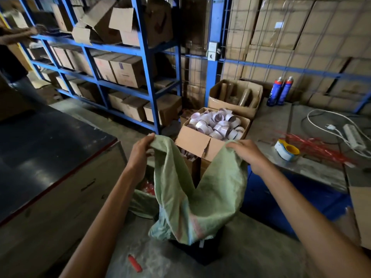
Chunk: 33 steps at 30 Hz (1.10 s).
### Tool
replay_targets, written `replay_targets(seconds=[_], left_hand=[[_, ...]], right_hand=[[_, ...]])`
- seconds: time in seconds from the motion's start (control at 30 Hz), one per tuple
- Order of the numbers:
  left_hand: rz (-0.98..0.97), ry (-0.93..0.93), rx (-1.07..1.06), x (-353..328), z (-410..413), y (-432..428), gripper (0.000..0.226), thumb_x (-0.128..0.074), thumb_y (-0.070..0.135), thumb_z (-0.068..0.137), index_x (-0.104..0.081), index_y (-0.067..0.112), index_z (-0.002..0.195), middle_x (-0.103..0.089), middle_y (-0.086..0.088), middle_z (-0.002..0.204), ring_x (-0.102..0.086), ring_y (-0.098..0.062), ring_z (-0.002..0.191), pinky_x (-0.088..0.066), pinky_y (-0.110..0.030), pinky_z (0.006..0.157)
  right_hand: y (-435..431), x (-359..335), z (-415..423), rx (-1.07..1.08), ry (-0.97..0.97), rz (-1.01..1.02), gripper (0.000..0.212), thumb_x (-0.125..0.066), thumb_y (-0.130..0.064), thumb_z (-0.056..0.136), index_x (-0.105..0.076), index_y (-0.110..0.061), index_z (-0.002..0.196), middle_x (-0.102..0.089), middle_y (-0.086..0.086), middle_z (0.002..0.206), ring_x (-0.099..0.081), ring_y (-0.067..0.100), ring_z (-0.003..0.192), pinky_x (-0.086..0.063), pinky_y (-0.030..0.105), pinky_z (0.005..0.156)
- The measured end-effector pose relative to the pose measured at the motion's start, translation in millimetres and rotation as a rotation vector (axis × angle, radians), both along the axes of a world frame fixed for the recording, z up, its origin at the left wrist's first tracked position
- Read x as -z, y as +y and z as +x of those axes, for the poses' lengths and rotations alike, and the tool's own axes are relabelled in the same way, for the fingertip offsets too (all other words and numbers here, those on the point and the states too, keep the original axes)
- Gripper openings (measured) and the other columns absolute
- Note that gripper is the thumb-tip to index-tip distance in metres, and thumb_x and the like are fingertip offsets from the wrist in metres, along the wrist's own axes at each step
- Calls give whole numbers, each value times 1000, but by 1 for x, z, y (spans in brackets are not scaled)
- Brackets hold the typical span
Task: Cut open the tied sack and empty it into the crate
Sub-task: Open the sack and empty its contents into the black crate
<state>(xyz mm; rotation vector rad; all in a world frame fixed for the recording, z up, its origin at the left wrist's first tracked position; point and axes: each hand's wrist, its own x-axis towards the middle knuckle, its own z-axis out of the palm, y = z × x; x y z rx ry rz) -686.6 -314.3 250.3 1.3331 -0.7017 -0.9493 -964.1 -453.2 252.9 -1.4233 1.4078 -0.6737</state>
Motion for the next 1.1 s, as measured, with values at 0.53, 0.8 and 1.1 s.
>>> replay_targets(seconds=[0.53,0.8,1.1], left_hand=[[-181,-305,186,-8,-59,-19,46,-73,-7,84,-51,4,124,-65,-6,114,-67,-13,104,-58,-29,85],[-144,-449,136,-4,-65,-24,39,-72,-12,83,-54,7,112,-66,-1,101,-68,5,86,-57,-18,78],[-9,-295,-298,0,-70,-29,48,-86,12,75,-48,11,105,-64,-16,110,-66,-34,99,-61,-46,84]], right_hand=[[46,-45,32,-293,-834,462,38,-54,-40,93,-72,-7,99,-72,11,80,-68,25,72,-55,30,72],[39,-51,22,-354,-651,323,53,-51,-51,94,-64,-11,127,-68,12,107,-64,25,95,-49,37,87],[91,-40,-32,-472,-45,-209,125,-82,-70,54,-4,-51,149,-13,-10,164,-22,19,147,-27,49,118]])
